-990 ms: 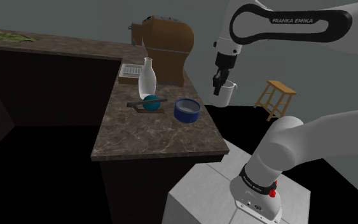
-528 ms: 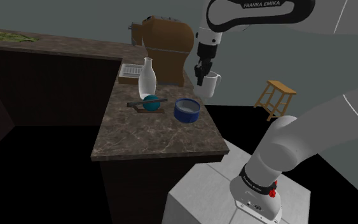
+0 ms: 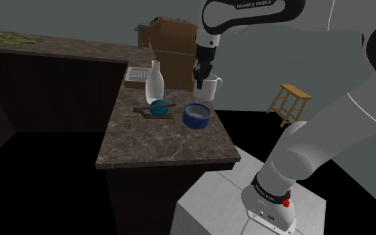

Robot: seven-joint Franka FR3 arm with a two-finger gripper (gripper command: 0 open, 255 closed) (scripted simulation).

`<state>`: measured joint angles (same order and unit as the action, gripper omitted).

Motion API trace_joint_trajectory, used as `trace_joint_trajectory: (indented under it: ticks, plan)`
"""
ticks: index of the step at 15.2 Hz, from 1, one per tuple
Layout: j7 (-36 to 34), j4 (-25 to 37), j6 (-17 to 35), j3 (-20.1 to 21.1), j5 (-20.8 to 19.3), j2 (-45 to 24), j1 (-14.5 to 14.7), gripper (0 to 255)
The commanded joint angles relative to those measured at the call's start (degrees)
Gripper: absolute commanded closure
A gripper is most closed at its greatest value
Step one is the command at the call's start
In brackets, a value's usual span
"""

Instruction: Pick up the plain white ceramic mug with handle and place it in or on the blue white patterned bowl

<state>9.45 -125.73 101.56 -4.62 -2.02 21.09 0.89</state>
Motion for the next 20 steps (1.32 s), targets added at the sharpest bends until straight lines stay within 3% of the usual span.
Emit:
trace_joint_trajectory:
  ticks: [1, 13, 20]
  plan:
    - [0.0, -1.5, 1.6, 0.0, 0.0, 0.0, 0.0, 255]
    - [0.0, -9.4, 11.3, -0.3, -0.1, -1.9, -0.1, 255]
    - [0.0, -9.4, 11.3, -0.3, -0.1, -1.9, -0.1, 255]
